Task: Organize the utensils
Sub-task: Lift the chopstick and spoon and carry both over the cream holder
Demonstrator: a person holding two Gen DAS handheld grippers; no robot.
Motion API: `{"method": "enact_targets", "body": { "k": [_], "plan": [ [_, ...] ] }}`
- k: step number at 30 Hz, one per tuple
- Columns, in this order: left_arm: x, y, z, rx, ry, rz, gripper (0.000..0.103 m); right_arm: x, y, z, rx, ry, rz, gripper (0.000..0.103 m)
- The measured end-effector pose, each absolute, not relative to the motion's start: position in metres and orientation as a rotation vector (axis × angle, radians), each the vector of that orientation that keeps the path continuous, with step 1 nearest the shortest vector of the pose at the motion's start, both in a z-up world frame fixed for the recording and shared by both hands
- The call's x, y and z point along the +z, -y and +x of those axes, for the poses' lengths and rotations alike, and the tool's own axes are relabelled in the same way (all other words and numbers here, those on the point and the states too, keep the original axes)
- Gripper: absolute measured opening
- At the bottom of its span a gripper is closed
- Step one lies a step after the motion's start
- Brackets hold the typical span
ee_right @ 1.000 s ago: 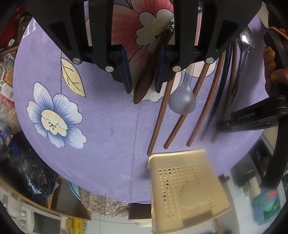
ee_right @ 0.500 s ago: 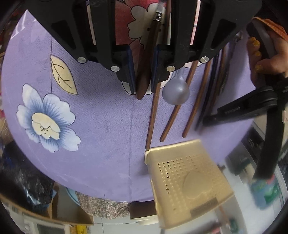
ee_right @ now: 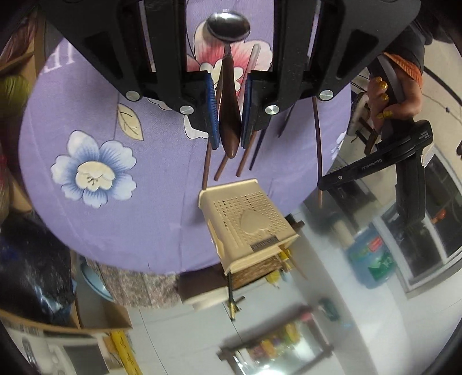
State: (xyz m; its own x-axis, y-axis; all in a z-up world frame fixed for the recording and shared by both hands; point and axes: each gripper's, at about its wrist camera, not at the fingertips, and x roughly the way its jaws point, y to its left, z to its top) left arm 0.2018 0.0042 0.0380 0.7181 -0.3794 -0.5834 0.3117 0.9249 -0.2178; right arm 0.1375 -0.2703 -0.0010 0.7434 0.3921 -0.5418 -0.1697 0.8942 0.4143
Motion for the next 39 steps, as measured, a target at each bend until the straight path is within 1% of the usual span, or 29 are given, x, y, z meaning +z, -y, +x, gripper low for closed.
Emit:
{"method": "enact_targets", "body": {
  "k": [7, 13, 23, 30, 34, 39],
  "plan": [
    [0.05, -0.006, 0.18, -0.403, -0.595, -0.088, 0.008, 0.019, 0.276, 0.112, 0.323, -0.627, 0.324, 0.016],
    [0.058, -0.018, 0.172, -0.448, -0.593, -0.122, 0.008, 0.027, 0.273, 0.105, 0.33, -0.622, 0.302, 0.016],
    [0.084, -0.025, 0.176, -0.478, -0.546, -0.138, 0.008, 0.053, 0.26, 0.12, 0.352, -0.57, 0.246, 0.016],
    [0.126, -0.023, 0.196, -0.464, -0.475, -0.109, 0.008, 0.09, 0.243, 0.161, 0.372, -0.548, 0.177, 0.016],
    [0.163, -0.023, 0.219, -0.463, -0.455, -0.124, 0.008, 0.129, 0.235, 0.195, 0.382, -0.504, 0.159, 0.016],
    [0.218, -0.015, 0.25, -0.394, -0.374, -0.1, 0.008, 0.185, 0.227, 0.241, 0.347, -0.414, 0.166, 0.016]
  ]
}}
